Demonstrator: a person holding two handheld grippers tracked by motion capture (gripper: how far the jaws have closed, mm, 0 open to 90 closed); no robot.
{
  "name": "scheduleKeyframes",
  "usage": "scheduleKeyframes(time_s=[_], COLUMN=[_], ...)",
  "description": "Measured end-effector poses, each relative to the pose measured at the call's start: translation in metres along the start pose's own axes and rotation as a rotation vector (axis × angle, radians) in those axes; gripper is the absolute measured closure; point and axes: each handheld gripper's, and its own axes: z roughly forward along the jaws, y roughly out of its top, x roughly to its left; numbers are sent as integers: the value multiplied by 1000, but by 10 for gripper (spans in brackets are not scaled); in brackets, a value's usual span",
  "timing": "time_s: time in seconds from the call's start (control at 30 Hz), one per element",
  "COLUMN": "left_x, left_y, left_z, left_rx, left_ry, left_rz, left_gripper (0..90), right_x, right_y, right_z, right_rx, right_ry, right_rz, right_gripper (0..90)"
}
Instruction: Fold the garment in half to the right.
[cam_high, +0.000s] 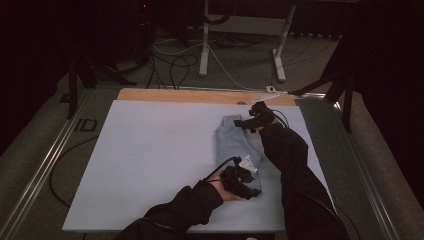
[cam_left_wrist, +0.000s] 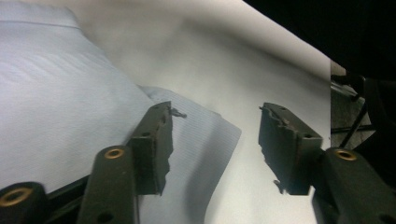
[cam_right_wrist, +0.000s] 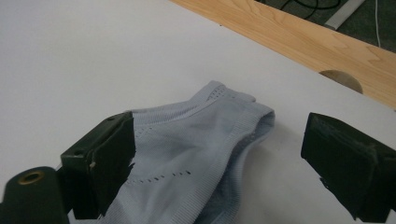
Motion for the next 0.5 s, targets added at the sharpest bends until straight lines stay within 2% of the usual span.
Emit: scheduleKeyframes(time_s=[0.23, 0.27, 0.3, 0.4, 0.5], left_x=[4, 8, 10, 16, 20], left_y=[-2, -5, -6, -10, -15], left_z=[-21, -30, -34, -46, -58], left_rx=[-41, -57, -70, -99, -107], left_ry=[5, 4, -4, 0, -4], left_rz=[0, -10, -15, -26, -15], left_gripper=[393, 393, 331, 293, 250], right_x=[3, 3, 5, 7, 9], right_y=[2, 2, 2, 2, 3], right_z=[-2, -2, -2, -3, -2], right_rx=[-2, -3, 0, -2, 3], right_ry=[10, 12, 17, 21, 21], right_rz=[-1, -4, -6, -11, -21], right_gripper=[100, 100, 100, 100, 100])
